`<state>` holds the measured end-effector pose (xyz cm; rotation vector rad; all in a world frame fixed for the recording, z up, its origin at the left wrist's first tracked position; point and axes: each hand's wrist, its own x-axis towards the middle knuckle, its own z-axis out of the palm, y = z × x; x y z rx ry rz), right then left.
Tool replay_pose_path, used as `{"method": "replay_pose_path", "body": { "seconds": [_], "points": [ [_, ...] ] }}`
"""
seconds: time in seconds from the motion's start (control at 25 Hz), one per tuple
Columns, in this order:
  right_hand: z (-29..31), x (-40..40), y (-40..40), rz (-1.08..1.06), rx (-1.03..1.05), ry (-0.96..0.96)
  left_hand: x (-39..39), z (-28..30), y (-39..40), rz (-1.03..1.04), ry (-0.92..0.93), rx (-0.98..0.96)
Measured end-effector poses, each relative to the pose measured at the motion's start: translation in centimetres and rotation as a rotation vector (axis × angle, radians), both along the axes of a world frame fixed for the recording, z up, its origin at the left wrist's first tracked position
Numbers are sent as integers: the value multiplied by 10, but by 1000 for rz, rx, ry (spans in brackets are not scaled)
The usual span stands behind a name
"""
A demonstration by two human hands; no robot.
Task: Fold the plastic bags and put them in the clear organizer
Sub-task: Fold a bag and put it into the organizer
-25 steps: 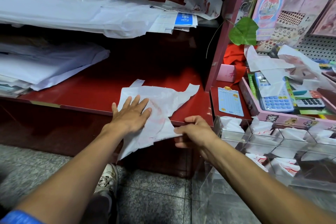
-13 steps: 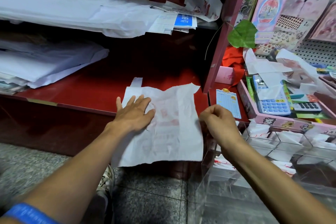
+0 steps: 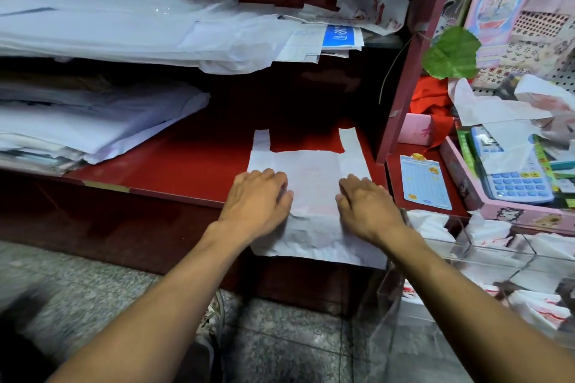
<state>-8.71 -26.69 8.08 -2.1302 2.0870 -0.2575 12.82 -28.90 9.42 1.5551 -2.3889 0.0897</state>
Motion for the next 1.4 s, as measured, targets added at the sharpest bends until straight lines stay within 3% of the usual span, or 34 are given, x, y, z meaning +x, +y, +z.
{"method": "replay_pose_path", "body": {
  "seconds": [0.2, 0.32, 0.44, 0.52, 0.6, 0.72, 0.8, 0.92, 1.12, 1.24, 1.4],
  "points": [
    [9, 9, 10, 58, -388, 53, 21, -5, -6, 76, 11, 276],
    [15, 3, 22, 228, -201, 87, 26, -12, -8, 167, -24, 166],
    [12, -9, 27, 218, -6, 121, 34, -9, -8, 115, 85, 5],
    [10, -15, 30, 271, 143, 212, 43, -3, -7, -52, 178, 131],
    [11, -20, 35, 322, 105, 265, 62, 2, -7, -148, 208, 299],
    [12, -28, 35, 316, -123, 77, 90, -4, -3, -180, 132, 407],
    [13, -30, 34, 319, -177, -154, 99, -13, -2, -177, 150, 307],
    [15, -35, 33, 216, -148, -440, 99, -22, -6, -219, 346, 125],
    [6, -37, 25, 144, -183, -507, 93, -17, -6, -60, 759, 258],
    [6, -32, 17, -56, -172, -638, 90, -20, -10, 67, 803, 250],
    [9, -22, 11, -173, -196, -640, 83, -21, -12, 205, 747, 198]
  ]
}}
